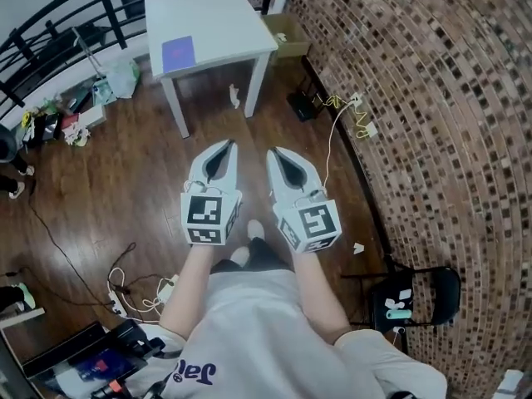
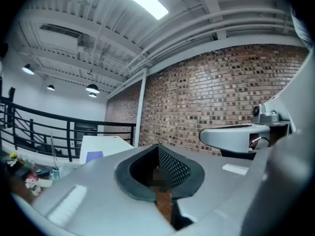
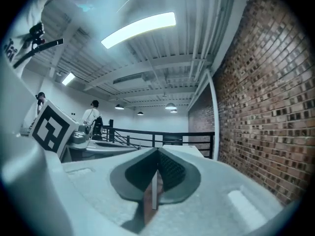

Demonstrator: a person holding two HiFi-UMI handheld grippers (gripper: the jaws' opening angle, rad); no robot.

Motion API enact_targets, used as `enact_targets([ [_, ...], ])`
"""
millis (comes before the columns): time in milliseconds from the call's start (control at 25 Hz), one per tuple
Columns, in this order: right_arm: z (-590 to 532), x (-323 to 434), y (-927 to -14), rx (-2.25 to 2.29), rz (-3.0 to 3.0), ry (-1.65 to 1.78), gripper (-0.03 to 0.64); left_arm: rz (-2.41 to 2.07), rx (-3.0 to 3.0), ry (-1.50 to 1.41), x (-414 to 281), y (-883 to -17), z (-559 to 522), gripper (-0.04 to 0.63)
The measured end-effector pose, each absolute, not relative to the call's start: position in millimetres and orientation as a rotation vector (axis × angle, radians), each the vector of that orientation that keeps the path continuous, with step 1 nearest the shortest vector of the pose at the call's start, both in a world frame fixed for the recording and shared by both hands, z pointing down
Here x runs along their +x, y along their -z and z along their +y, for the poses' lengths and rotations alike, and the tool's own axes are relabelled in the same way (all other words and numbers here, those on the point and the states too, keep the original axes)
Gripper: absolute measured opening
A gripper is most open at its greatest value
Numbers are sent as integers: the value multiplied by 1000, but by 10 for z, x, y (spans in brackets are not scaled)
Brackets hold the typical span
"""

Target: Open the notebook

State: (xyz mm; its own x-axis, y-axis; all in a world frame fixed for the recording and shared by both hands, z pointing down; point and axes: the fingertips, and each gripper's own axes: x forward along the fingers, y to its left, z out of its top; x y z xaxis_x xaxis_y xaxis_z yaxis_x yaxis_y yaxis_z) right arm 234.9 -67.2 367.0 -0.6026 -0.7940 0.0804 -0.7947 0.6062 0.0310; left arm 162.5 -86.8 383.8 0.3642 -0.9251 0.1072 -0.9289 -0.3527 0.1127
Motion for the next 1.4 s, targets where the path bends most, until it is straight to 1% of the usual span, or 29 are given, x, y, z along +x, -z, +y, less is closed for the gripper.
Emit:
enact_targets([
  [240,-1002,1696,-3659,1156,-2821,-9,-12,-1882,2321,2,918,-3782,-1059,17],
  [560,-1669,1090,-3631,907,-2942,-8,-12,-2096,2221,-5,367,-3712,-1586,17],
  [1040,-2697,506,-3423,664,-3067,61,-14,-2308,2083,-24,-141,-3512,-2515,17],
  [1400,-3387,470,-3674,655,-3055,-30,-12,-2303,2018,-85,-247,-3694,-3082,17],
])
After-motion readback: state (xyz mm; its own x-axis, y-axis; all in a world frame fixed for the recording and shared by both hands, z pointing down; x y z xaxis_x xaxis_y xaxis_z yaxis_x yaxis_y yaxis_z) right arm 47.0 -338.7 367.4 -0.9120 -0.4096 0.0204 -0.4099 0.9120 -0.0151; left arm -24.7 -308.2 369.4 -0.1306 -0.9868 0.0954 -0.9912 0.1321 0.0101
